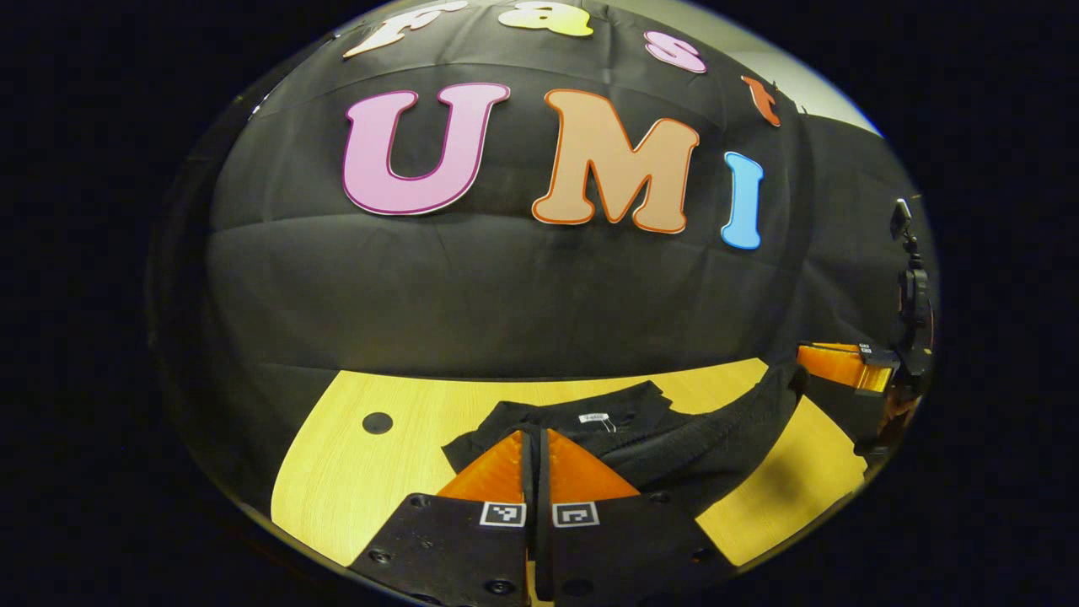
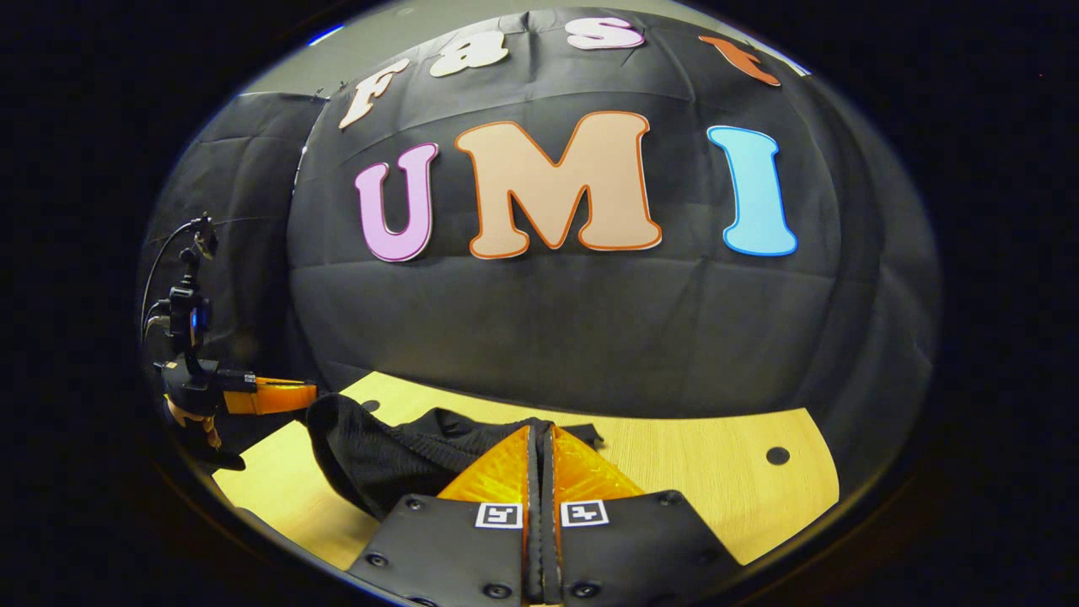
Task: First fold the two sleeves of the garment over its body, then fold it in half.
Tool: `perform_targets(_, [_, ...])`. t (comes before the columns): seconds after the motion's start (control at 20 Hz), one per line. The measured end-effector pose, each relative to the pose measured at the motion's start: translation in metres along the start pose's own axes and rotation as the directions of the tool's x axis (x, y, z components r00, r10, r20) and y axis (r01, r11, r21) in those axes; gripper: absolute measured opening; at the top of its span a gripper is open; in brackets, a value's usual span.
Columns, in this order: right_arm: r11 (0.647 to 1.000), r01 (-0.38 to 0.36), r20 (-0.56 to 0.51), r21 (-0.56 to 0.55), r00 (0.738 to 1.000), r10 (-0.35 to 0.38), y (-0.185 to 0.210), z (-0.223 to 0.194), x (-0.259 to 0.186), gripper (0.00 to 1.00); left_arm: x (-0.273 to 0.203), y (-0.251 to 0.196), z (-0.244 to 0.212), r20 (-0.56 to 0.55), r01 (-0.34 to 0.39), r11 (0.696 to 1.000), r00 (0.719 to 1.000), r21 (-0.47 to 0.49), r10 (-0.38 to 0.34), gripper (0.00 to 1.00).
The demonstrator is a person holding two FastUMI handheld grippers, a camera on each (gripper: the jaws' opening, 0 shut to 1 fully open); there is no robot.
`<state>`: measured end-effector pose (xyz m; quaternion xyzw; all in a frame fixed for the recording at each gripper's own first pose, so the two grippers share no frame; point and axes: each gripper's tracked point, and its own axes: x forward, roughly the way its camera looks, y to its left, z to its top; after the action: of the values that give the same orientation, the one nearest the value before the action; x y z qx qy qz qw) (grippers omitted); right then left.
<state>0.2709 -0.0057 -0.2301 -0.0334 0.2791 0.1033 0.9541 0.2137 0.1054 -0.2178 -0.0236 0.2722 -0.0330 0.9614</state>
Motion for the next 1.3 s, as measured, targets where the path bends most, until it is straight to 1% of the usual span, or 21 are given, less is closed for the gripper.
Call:
perform_targets(0.2, [0.999, 0.018, -0.046, 0.029, 0.999, -0.017, -0.014, -0.001, 0.058, 0.02, 0.048, 0.007, -0.003, -0.032, -0.022, 0.999, 0.999, 0.026, 0.023, 0.0])
perform_targets(0.25, [0.999, 0.021, -0.063, 0.045, 0.998, -0.018, -0.016, -0.006, 0.072, 0.04, 0.06, 0.008, -0.005, -0.031, -0.026, 0.999, 0.999, 0.025, 0.027, 0.0])
perform_targets(0.3, [0.998, 0.023, -0.079, 0.06, 0.997, -0.018, -0.018, -0.01, 0.085, 0.02, 0.07, 0.008, -0.01, -0.037, -0.035, 0.999, 0.999, 0.034, 0.036, 0.0])
perform_targets(0.55, [0.995, 0.051, -0.17, 0.087, 0.985, -0.036, -0.027, -0.046, 0.144, 0.02, 0.121, 0.019, -0.041, -0.077, -0.05, 0.994, 0.995, 0.098, 0.057, 0.0])
perform_targets(0.8, [0.991, 0.091, -0.228, 0.097, 0.971, -0.067, -0.036, -0.078, 0.18, 0.02, 0.15, 0.05, -0.079, -0.11, -0.12, 0.99, 0.986, 0.075, 0.128, 0.0])
perform_targets(0.9, [0.992, 0.104, -0.244, 0.073, 0.966, -0.083, -0.039, -0.091, 0.187, 0.02, 0.155, 0.058, -0.089, -0.121, -0.147, 0.987, 0.981, 0.061, 0.154, 0.0])
perform_targets(0.95, [0.992, 0.116, -0.253, 0.041, 0.962, -0.102, -0.043, -0.097, 0.189, 0.04, 0.155, 0.063, -0.09, -0.105, -0.171, 0.984, 0.979, 0.049, 0.175, 0.12])
perform_targets(1.0, [0.993, 0.121, -0.249, -0.001, 0.961, -0.117, -0.047, -0.102, 0.187, 0.34, 0.159, 0.064, -0.089, -0.091, -0.176, 0.984, 0.98, 0.024, 0.177, 0.56])
perform_targets(1.05, [0.987, 0.147, -0.199, -0.062, 0.967, -0.157, -0.053, -0.095, 0.182, 0.65, 0.148, 0.058, -0.081, -0.068, -0.172, 0.985, 0.983, -0.024, 0.17, 0.99])
perform_targets(1.1, [0.983, 0.162, -0.087, -0.089, 0.982, -0.17, -0.051, -0.08, 0.173, 0.96, 0.144, 0.059, -0.076, -0.036, -0.183, 0.98, 0.983, -0.083, 0.181, 0.9])
perform_targets(1.15, [0.982, 0.171, 0.047, -0.075, 0.985, -0.168, -0.044, -0.063, 0.159, 1.0, 0.131, 0.06, -0.066, 0.017, -0.214, 0.963, 0.975, -0.165, 0.22, 0.99])
perform_targets(1.2, [0.979, 0.201, 0.197, -0.036, 0.962, -0.191, -0.042, -0.045, 0.145, 1.0, 0.123, 0.063, -0.051, 0.086, -0.233, 0.943, 0.962, -0.237, 0.259, 0.99])
perform_targets(1.25, [0.977, 0.214, 0.334, 0.01, 0.92, -0.205, -0.038, -0.028, 0.132, 1.0, 0.108, 0.07, -0.039, 0.124, -0.267, 0.921, 0.942, -0.283, 0.311, 0.97])
perform_targets(1.3, [0.972, 0.233, 0.383, 0.026, 0.896, -0.226, -0.042, -0.027, 0.121, 0.99, 0.083, 0.075, -0.023, 0.162, -0.293, 0.903, 0.921, -0.315, 0.355, 0.96])
